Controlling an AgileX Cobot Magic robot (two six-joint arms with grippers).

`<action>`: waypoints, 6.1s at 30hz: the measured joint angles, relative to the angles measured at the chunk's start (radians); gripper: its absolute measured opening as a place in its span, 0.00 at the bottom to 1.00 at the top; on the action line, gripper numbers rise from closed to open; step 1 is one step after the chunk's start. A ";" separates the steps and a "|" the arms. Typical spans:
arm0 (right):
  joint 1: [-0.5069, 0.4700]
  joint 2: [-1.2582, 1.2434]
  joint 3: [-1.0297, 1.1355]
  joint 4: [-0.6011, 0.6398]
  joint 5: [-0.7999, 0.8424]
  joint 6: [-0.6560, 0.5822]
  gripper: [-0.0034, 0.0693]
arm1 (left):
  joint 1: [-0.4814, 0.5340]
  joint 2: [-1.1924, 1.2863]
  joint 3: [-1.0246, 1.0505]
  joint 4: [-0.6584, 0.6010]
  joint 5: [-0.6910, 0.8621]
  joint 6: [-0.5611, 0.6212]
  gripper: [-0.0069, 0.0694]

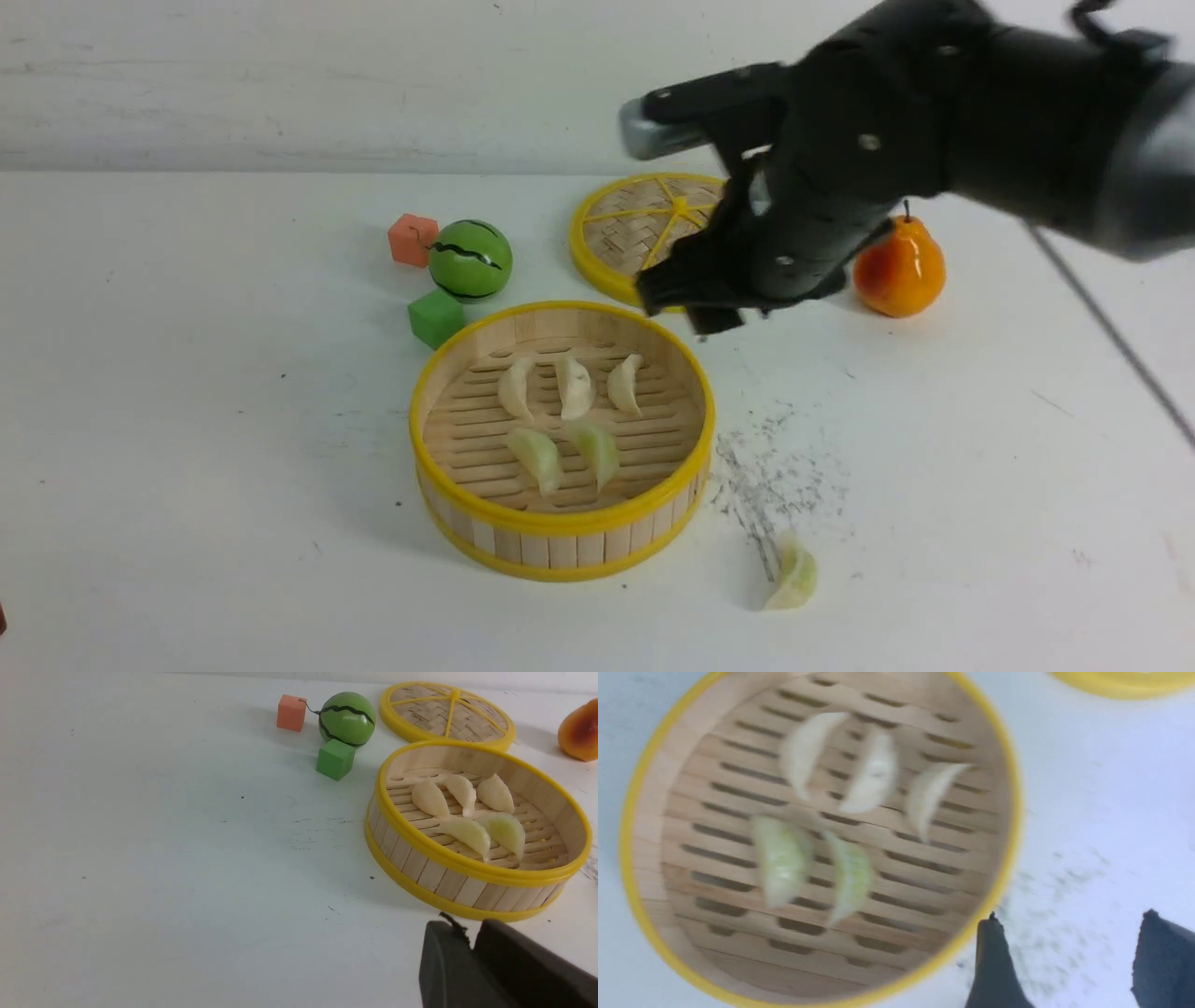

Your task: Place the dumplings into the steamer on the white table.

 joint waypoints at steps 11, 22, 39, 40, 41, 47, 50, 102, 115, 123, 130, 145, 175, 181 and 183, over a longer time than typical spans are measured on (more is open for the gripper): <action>-0.021 -0.120 0.617 -0.085 -0.485 0.441 0.59 | 0.000 0.000 0.000 -0.004 -0.003 -0.002 0.21; -0.014 0.018 0.622 -0.108 -0.525 0.466 0.44 | 0.000 0.000 0.001 -0.004 0.000 -0.002 0.22; -0.002 -0.083 0.622 -0.110 -0.456 0.251 0.29 | 0.000 0.000 0.001 -0.004 0.000 -0.002 0.24; -0.002 -0.112 0.615 -0.110 -0.431 0.229 0.28 | 0.000 0.000 0.001 -0.004 0.000 -0.002 0.24; -0.002 -0.130 0.609 -0.109 -0.417 0.220 0.28 | 0.000 0.000 0.001 -0.004 0.000 -0.002 0.24; -0.002 -0.202 0.464 -0.053 -0.333 0.074 0.28 | 0.000 0.000 0.001 -0.003 -0.009 -0.003 0.24; -0.002 -0.148 0.332 0.065 -0.327 -0.076 0.28 | 0.000 0.000 0.001 -0.001 -0.010 -0.003 0.24; -0.002 -0.731 0.480 -0.003 -0.162 -0.273 0.02 | 0.000 0.000 0.001 0.003 0.000 -0.003 0.27; -0.002 -1.192 1.151 -0.026 -0.586 -0.273 0.03 | 0.000 0.000 0.001 0.003 0.001 -0.003 0.28; -0.002 -1.245 1.295 -0.047 -0.533 -0.273 0.04 | 0.000 0.000 0.001 0.004 0.003 -0.003 0.29; -0.056 -1.424 1.412 -0.092 -0.603 -0.274 0.04 | 0.000 0.000 0.001 0.004 0.014 -0.003 0.31; -0.531 -1.761 1.598 0.238 -0.672 -0.287 0.04 | 0.000 0.000 0.001 0.004 0.023 -0.003 0.32; -0.532 -1.761 1.590 0.252 -0.511 -0.287 0.06 | 0.000 -0.001 0.001 0.003 0.023 -0.003 0.35; -0.532 -1.761 1.590 0.252 -0.511 -0.287 0.06 | 0.001 -0.078 0.009 -0.032 0.033 -0.003 0.36; -0.532 -1.761 1.589 0.252 -0.511 -0.287 0.06 | 0.025 -0.121 0.015 -0.071 0.034 -0.003 0.36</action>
